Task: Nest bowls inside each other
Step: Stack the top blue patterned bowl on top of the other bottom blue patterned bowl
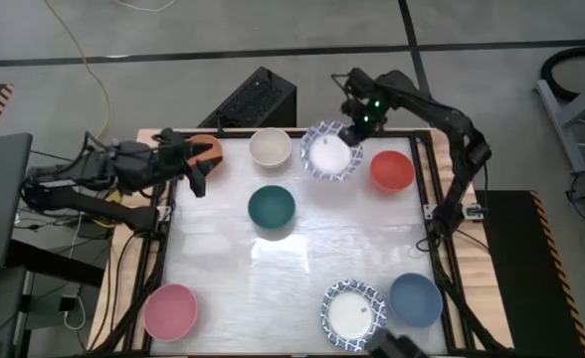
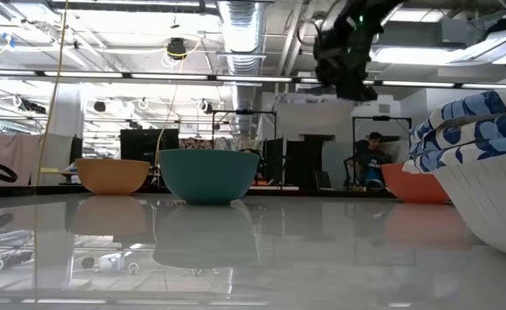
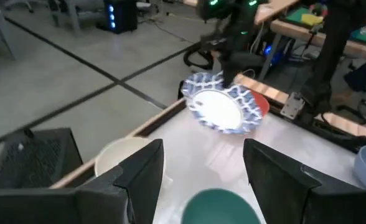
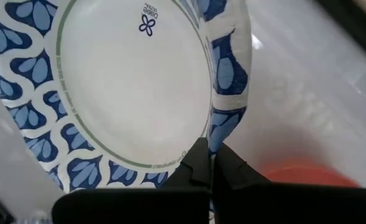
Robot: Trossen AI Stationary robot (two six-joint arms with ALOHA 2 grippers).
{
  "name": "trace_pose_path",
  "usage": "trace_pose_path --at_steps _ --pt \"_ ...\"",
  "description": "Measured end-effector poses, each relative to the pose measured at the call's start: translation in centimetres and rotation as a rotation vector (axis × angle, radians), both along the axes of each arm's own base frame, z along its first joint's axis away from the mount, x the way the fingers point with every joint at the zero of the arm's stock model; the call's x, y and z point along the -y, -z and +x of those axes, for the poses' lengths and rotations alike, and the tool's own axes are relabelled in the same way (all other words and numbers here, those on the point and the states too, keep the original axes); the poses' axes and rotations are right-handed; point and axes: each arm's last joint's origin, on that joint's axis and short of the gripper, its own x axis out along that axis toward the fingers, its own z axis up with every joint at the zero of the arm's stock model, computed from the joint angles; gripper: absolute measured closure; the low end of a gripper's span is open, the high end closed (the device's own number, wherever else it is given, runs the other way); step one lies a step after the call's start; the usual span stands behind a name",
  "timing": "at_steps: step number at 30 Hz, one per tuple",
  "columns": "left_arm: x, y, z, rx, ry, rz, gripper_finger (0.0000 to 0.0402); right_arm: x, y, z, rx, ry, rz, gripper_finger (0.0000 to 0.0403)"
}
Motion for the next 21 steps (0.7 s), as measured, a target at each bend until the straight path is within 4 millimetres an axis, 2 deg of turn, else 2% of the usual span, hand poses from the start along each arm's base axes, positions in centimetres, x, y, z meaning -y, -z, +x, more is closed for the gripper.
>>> trace_pose_path --at_steps 5,8,15,21 --pt "0.0 1.1 -0.6 0.018 -0.018 -0.050 0.0191 -6.8 -2.6 0.4 0.047 -0.178 -0.032 0.0395" --pt "0.0 1.0 -1.0 0.041 -0.021 -0.062 0.0191 -11.6 -3.2 -0.3 0.069 -0.257 -0.016 0.0395" --pt "0.0 0.9 -1.1 0.045 -0.023 -0.061 0.0191 -21.7 -2.3 -2.5 0.134 -0.234 0.053 0.0395" --pt "-0.1 0.9 -1.1 0.045 -0.024 -0.061 0.0191 -27.8 -0.5 -3.4 0.142 -0.188 0.081 0.0395"
